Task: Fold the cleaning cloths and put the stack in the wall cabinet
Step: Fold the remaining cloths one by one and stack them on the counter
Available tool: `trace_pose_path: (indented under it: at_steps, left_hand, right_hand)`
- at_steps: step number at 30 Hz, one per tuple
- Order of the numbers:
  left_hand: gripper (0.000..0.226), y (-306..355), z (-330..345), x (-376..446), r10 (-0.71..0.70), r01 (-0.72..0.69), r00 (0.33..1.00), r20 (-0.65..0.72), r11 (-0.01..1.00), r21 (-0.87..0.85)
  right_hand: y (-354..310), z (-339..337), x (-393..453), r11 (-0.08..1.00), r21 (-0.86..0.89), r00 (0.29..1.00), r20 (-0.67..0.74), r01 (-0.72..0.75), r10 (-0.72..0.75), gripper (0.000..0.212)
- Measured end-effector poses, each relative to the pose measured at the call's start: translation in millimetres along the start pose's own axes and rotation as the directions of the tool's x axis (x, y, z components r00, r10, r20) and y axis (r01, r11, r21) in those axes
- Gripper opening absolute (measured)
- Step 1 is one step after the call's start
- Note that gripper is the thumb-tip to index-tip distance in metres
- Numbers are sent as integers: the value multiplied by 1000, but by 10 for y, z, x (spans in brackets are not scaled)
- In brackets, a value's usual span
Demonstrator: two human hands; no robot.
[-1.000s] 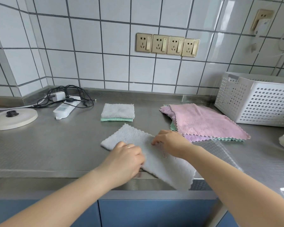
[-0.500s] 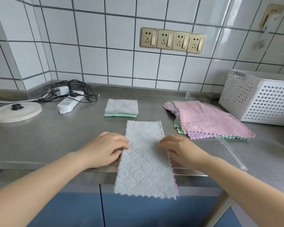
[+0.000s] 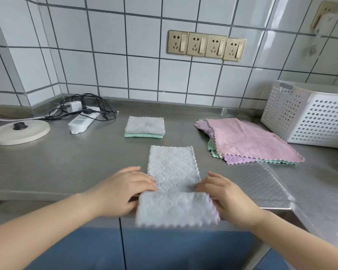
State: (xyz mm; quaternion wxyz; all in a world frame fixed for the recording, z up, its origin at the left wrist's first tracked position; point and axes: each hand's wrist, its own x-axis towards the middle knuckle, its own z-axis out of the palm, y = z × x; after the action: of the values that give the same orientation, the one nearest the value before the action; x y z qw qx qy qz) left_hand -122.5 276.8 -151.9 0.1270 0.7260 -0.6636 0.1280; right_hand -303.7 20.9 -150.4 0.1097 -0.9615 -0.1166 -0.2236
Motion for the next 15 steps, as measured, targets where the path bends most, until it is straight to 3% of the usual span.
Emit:
trace_pose_path:
  at_steps: [2,3,5,7,10,12,15]
  left_hand:
    - [34,12,-5,78,-142,131,988,-59,979,-157]
    - [32,44,-22,127,-275,247,959,-67,929,-277]
    - [30,84,-40,248,-519,449,854,-34,769,-455]
    - [26,106,-45,396,-617,508,785,-55,693,-511]
    - [9,79,-35,583,-697,456,713,-81,548,-701]
    - [56,5,4,688,-741,434,669,-57,451,-780]
    - [76,-80,104,824,-782,593,623,15,459,-662]
  right_hand:
    - [-92,-1,101,953,177,965,-50,-245,257,25]
    - [-99,15,164,913,223,929,-63,-342,364,22]
    - [-99,46,314,849,250,865,-75,-465,496,38]
    - [-82,39,489,807,291,822,-101,-514,560,42]
    - [18,63,707,709,390,743,-88,-587,663,43]
    - [91,90,827,652,376,691,-44,-658,722,44]
    - [186,152,947,608,239,630,18,-757,777,44]
